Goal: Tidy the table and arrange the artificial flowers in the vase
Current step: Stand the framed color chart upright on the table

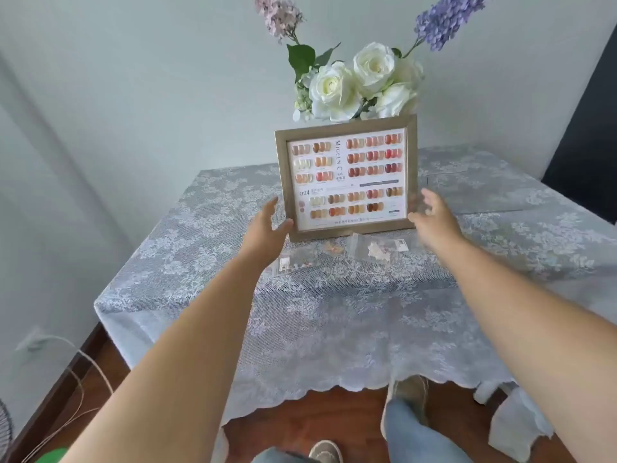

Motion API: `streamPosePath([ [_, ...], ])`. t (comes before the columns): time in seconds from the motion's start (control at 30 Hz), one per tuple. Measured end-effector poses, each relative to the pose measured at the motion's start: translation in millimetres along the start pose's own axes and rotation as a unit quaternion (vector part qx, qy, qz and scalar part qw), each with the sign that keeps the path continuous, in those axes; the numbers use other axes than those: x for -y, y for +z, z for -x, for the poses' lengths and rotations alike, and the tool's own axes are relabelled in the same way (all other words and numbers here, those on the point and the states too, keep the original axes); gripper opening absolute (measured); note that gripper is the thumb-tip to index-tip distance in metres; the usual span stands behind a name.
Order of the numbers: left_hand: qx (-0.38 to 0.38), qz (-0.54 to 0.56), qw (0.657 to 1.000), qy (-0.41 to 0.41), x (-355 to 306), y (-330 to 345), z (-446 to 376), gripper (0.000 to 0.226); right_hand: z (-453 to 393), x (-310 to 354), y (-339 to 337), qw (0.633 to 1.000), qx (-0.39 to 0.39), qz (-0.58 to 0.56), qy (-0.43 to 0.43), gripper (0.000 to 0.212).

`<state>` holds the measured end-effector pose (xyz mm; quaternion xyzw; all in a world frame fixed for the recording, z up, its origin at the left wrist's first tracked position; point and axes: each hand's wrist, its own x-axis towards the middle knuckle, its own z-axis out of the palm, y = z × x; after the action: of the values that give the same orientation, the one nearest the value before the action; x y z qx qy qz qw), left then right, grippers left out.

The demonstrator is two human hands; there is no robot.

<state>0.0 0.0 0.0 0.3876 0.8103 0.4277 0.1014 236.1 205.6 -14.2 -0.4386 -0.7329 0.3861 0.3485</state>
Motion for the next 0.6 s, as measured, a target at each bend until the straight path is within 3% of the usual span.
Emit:
streamPosePath([
  [0.13, -0.033, 0.085, 0.995, -0.028, 9, 6, -13, 0.063, -22, -6, 9, 0.999, 0.045, -0.025, 0.013, 0.079],
  [0.33, 0.006, 0.029, 1.0, -0.008, 11, 14, -16, 0.079, -42, -16, 12, 0.997, 0.047, -0.052, 0.013, 0.085],
  [0.6, 0.003, -0.017, 1.0, 0.025, 17, 13, -30, 0.094, -63, -20, 2, 0.998, 0.057, -0.021, 0.021, 0.085],
])
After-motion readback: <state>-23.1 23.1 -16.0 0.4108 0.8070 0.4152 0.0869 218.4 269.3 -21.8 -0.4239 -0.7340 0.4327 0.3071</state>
